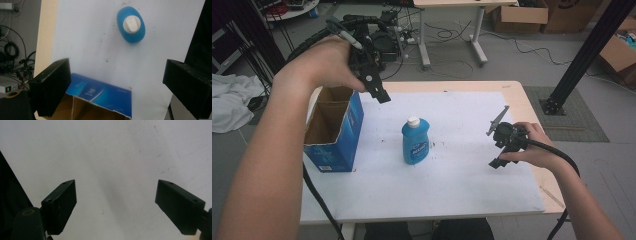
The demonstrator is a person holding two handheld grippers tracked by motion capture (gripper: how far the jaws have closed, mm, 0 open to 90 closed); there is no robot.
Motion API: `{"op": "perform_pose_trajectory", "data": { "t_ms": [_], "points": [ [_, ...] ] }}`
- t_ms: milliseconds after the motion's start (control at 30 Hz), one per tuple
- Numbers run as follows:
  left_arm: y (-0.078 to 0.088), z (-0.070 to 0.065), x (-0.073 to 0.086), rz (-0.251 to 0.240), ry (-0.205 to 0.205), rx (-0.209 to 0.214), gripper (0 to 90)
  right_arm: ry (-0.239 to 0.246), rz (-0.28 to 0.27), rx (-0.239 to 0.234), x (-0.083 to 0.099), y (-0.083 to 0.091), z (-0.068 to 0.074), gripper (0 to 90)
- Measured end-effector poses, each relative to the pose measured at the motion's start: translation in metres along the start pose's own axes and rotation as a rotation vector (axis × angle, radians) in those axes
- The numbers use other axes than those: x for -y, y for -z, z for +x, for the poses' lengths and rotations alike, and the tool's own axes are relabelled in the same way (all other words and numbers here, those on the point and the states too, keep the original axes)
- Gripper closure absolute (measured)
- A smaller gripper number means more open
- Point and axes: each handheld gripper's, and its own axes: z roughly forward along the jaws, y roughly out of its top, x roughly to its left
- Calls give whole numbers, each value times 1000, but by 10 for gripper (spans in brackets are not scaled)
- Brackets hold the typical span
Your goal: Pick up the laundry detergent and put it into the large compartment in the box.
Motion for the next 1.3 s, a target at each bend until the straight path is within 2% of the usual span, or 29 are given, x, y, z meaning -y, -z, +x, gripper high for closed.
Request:
{"op": "perform_pose_trajectory", "data": {
  "t_ms": [133,367,500,667,733,800,1133,1300],
  "points": [
    [0,-1,2,2,12,-5,87,5,-3,-1,-1,0,0,172],
    [-2,3,6,17,63,-24,83,0,-7,-3,-2,0,0,172],
    [-4,2,5,20,73,-23,86,-5,-5,-3,-2,1,0,172],
    [-12,-1,-2,36,90,-34,90,-5,-10,-1,-1,0,0,172],
    [-16,-2,-4,33,98,-20,89,-5,-9,-3,0,0,1,172],
    [-19,-3,-6,35,95,-20,89,6,-8,-6,0,-1,1,174],
    [-35,-6,-11,34,110,4,94,2,-5,-7,2,-4,0,173],
    [-44,-7,-14,28,139,-7,82,1,-5,-9,1,-6,-1,173]
  ]
}}
